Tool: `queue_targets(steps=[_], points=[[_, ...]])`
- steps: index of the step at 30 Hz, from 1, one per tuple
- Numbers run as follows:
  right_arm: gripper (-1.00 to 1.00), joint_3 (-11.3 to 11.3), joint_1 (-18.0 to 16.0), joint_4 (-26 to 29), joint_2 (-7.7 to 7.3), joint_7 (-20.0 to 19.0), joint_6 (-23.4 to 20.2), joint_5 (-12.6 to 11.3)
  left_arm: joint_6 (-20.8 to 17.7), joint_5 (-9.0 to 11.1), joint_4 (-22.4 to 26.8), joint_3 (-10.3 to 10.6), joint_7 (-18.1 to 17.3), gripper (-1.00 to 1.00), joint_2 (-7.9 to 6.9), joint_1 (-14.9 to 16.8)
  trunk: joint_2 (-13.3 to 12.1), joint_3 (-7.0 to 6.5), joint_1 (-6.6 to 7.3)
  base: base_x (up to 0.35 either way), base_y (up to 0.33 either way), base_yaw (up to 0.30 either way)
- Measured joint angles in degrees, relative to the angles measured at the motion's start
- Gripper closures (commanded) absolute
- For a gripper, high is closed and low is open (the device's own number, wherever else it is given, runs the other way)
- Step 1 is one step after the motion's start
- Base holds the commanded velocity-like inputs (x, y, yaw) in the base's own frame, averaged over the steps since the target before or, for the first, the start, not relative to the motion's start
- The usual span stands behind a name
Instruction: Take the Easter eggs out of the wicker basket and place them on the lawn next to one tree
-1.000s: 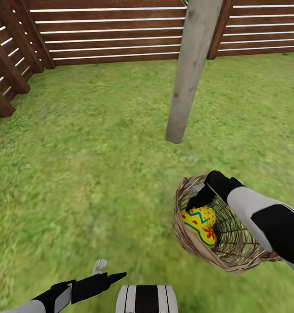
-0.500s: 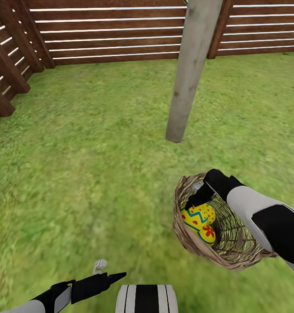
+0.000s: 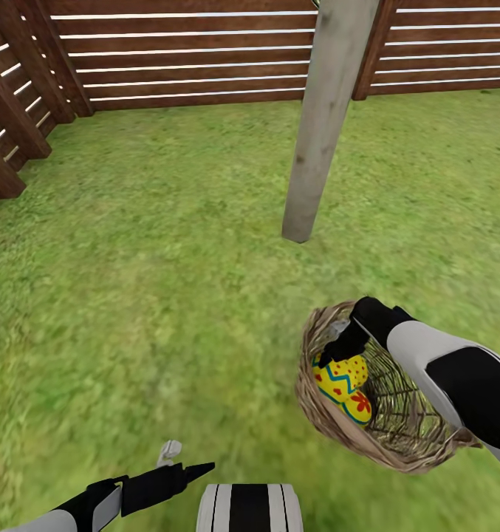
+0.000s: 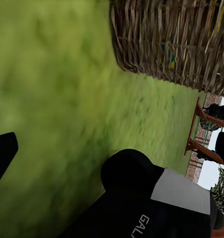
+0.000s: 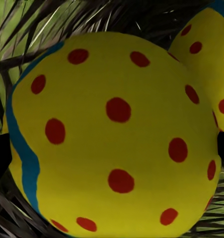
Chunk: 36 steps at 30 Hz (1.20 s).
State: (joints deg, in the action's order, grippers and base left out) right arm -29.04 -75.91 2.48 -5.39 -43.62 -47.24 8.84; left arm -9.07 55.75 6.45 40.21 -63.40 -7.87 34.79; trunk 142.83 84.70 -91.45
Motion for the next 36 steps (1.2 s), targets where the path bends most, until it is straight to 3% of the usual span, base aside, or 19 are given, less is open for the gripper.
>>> queue_targets(steps=[11, 12, 36], points=[[-1.0, 0.32, -0.23, -1.23, 0.02, -0.05, 1.1, -0.34, -0.07, 0.0, 0.0, -0.01, 0.0, -1.0, 0.0, 0.0, 0.0, 0.0, 0.0, 0.0, 0.0, 0.0], [1.0, 0.35, -0.23, -1.3, 0.01, -0.06, 1.26, -0.37, -0.08, 0.0, 0.0, -0.01, 0.0, -1.0, 0.0, 0.0, 0.0, 0.0, 0.0, 0.0, 0.0, 0.0], [1.0, 0.48, -0.32, -1.84, 0.08, -0.05, 1.46, -0.31, -0.01, 0.0, 0.01, -0.01, -0.1, -1.0, -0.03, 0.0, 0.0, 0.0, 0.0, 0.0, 0.0, 0.0]])
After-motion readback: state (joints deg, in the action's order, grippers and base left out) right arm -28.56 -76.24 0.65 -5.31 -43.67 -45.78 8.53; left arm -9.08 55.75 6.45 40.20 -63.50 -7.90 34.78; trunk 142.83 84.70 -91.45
